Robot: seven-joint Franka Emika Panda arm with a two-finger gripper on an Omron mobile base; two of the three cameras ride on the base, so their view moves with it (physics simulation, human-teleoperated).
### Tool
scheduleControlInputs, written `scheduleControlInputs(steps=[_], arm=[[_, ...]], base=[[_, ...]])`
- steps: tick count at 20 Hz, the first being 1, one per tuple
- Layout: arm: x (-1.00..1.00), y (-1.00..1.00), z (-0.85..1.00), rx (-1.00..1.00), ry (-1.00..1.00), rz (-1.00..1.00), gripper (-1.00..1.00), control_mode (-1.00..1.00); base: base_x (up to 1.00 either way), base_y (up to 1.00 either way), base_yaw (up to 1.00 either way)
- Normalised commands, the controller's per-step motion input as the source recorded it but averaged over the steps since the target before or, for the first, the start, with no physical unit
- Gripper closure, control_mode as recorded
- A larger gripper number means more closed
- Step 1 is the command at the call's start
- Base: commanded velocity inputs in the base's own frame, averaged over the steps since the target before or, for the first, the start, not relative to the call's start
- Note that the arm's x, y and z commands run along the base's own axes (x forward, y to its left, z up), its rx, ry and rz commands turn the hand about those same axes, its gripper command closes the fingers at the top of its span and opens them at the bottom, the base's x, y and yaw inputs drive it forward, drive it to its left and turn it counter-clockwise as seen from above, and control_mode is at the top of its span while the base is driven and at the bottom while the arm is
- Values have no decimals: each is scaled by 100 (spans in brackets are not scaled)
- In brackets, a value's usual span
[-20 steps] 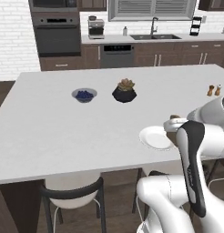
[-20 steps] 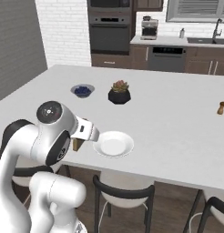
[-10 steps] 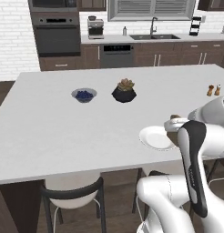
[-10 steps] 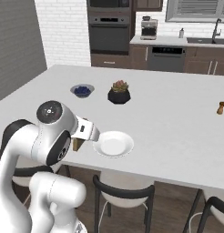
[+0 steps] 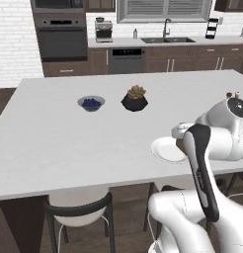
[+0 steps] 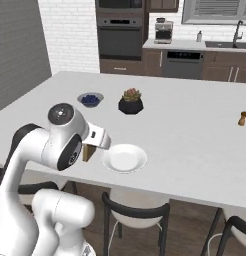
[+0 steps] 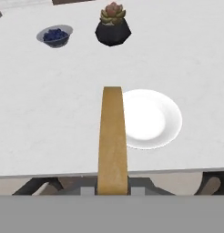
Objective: Start the toaster. Once the lever pops up, take the bread to the plate on the dining counter.
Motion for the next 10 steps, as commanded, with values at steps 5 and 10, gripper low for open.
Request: scheduleControlInputs(steps=[5, 10], arm=[[72, 0, 1, 0, 15, 2, 100, -100], [99, -9, -9, 0, 13, 0, 100, -100]], base=[[0, 0, 0], [0, 0, 0]])
